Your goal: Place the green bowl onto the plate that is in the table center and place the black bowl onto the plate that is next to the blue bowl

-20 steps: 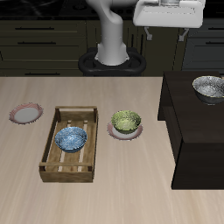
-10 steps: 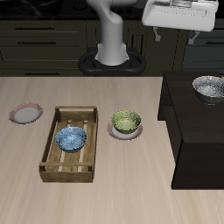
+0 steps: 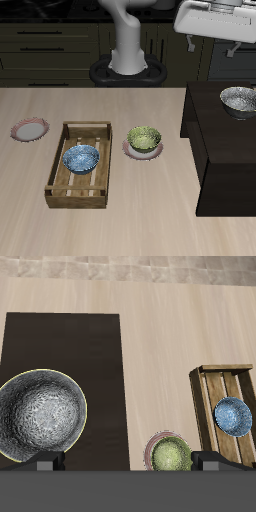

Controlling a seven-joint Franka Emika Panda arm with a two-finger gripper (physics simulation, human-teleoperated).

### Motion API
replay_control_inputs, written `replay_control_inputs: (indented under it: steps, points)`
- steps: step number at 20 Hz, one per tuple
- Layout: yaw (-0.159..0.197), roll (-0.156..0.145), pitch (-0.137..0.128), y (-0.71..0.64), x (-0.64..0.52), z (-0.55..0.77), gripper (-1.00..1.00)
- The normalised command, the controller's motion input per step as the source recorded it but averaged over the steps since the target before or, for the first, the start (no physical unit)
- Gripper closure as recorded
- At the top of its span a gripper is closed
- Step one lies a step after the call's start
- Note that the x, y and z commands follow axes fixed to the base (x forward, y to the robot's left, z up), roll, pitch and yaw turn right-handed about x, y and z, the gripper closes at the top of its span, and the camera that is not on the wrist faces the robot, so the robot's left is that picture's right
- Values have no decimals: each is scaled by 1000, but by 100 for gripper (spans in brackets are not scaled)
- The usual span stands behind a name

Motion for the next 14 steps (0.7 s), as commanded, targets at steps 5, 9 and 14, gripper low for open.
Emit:
replay_control_inputs:
  steps: [5, 9, 14]
  points:
    - [-28, 13, 55, 200, 163, -200, -100]
    - [22, 13, 39, 193, -26, -351, -100]
    - [39, 7, 28, 142, -42, -325, -100]
